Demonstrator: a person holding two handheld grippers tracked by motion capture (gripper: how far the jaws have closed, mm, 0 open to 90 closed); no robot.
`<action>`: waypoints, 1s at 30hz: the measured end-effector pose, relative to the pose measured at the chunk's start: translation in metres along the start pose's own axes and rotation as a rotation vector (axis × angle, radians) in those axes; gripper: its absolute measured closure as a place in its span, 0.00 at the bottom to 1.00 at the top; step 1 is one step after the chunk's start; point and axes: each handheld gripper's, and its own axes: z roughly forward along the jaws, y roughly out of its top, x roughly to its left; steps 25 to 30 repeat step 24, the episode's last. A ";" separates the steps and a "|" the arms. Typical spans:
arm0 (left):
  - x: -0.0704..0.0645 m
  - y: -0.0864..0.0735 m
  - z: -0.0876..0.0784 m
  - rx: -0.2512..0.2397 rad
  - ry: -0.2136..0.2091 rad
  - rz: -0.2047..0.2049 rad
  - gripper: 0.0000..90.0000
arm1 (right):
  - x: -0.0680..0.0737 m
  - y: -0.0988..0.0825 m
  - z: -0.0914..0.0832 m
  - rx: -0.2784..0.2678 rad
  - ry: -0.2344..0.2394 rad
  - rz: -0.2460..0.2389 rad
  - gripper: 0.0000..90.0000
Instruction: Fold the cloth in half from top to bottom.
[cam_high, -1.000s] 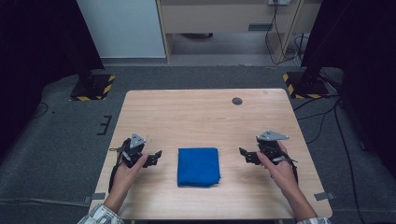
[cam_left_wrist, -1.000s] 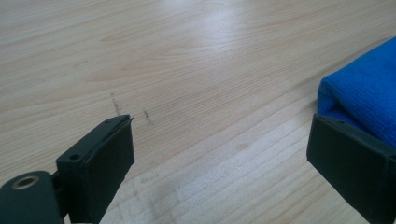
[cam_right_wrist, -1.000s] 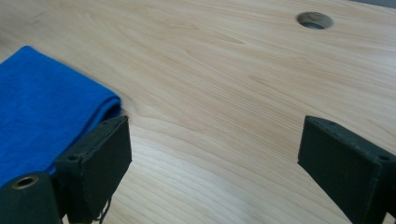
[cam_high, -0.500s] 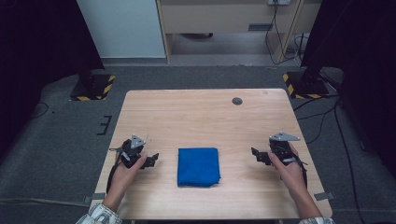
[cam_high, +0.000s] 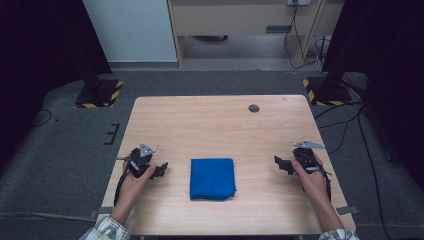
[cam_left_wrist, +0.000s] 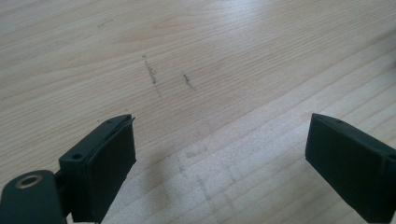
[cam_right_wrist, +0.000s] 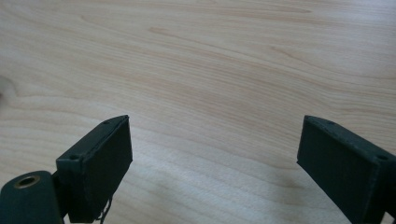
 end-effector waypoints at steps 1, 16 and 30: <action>0.000 0.000 0.001 0.002 0.003 0.000 0.09 | -0.002 0.000 0.001 -0.006 -0.003 0.012 0.12; -0.001 -0.004 0.012 0.011 -0.039 -0.037 0.05 | -0.003 -0.005 0.019 0.032 -0.057 0.011 0.10; 0.000 -0.006 0.013 0.008 -0.057 -0.047 0.04 | 0.009 -0.005 0.022 0.074 -0.071 -0.075 0.08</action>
